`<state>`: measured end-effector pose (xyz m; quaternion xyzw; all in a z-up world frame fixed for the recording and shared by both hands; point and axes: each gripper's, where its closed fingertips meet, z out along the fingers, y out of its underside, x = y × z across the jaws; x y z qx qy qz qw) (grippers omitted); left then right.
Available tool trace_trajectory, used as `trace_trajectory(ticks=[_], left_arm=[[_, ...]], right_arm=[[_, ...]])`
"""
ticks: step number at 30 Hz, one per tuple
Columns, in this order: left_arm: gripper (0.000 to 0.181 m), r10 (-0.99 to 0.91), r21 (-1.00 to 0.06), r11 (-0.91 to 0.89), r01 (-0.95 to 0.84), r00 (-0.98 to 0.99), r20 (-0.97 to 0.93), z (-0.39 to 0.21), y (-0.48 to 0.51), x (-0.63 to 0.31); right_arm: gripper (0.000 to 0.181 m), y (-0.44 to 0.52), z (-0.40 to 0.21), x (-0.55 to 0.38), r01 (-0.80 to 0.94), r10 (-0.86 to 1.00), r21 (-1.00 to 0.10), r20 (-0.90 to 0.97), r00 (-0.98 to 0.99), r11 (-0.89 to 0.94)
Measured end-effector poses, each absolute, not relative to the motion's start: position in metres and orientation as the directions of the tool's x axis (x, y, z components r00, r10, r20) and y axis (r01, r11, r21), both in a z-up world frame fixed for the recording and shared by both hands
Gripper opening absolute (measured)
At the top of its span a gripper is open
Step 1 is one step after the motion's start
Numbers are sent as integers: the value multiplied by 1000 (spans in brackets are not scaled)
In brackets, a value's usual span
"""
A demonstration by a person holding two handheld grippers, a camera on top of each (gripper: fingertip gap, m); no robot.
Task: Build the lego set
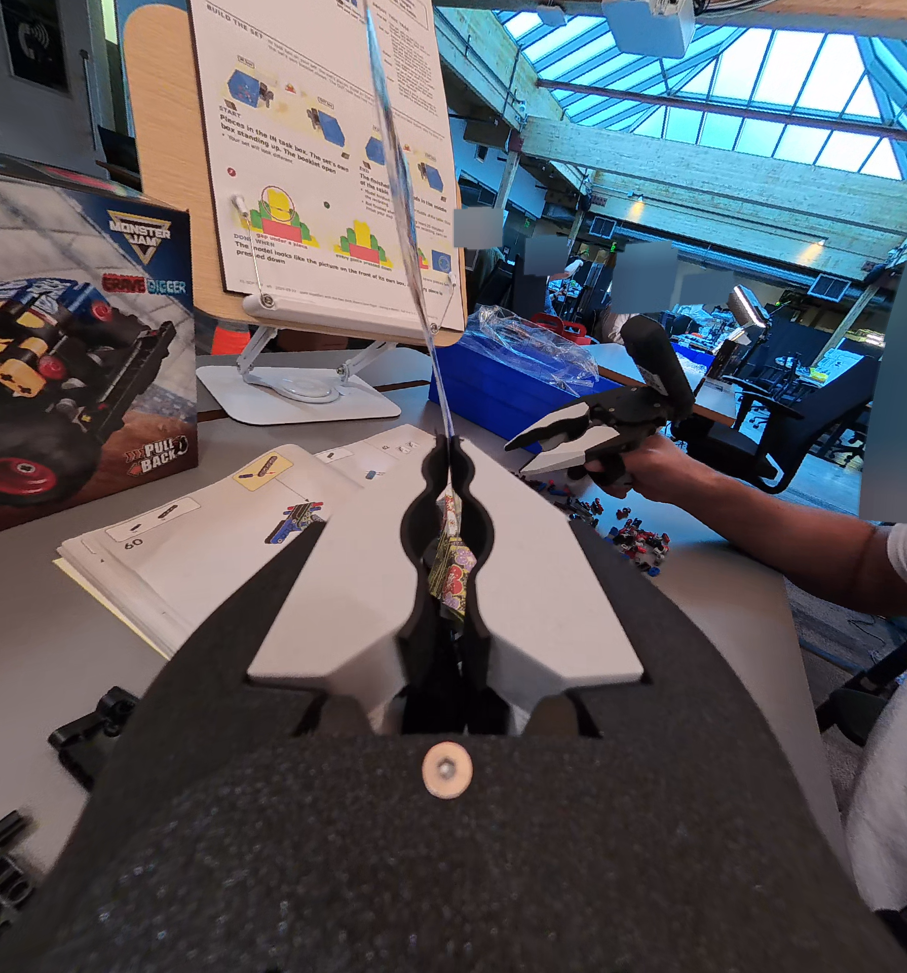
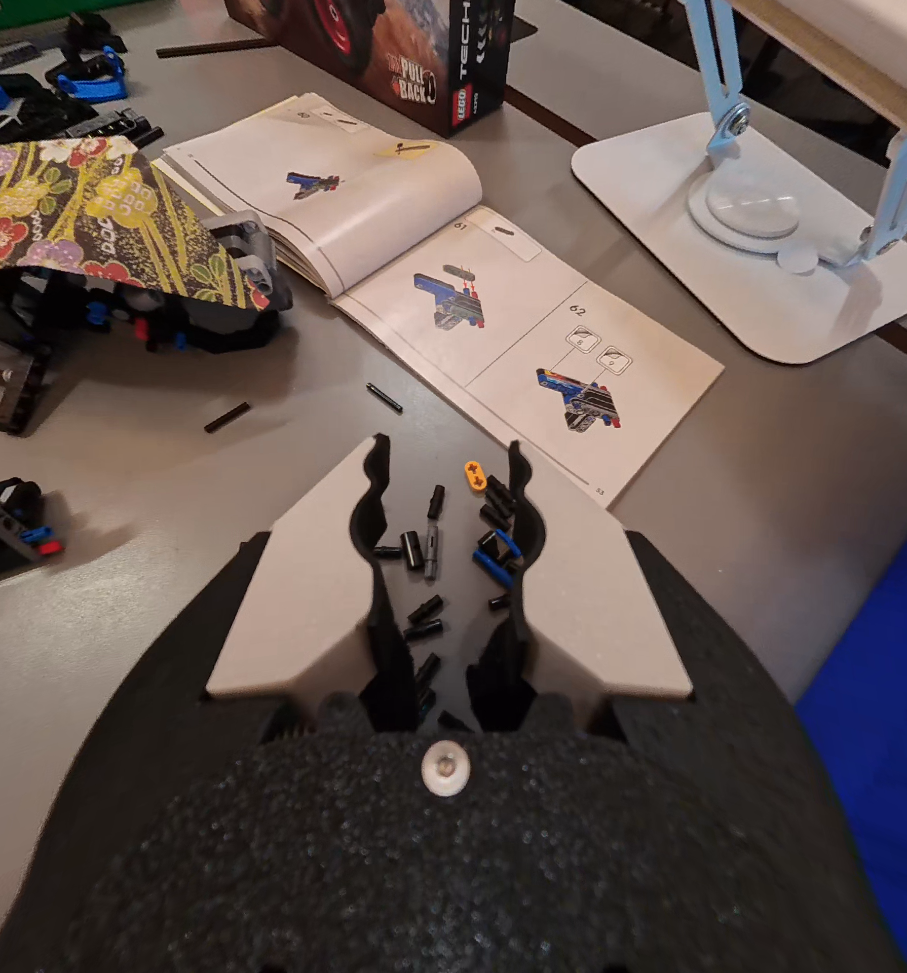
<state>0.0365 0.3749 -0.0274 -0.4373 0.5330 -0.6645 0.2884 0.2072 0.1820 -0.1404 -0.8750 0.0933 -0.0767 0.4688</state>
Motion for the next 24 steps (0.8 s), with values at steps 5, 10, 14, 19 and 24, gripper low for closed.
trace_trajectory(ticks=[5, 10, 14, 19, 24], left_arm=[[0, -852, -962, -258, -86, -450, 269, -29, 374, 37], [0, -854, -965, -248, -80, -453, 257, -27, 372, 36], [0, -855, -966, -246, -77, -451, 254, -27, 372, 36], [0, -857, -966, -246, -77, -448, 253, -27, 373, 36], [0, -862, -967, -238, -95, -438, 255, -34, 375, 40]], right_arm=[[44, 181, -141, 209, -86, -241, -832, 58, 969, -548], [45, 181, -143, 209, -90, -239, -827, 55, 969, -555], [45, 180, -145, 210, -83, -243, -822, 69, 968, -563], [45, 178, -145, 212, -87, -250, -819, 71, 966, -567], [45, 176, -144, 215, -104, -264, -819, 59, 963, -564]])
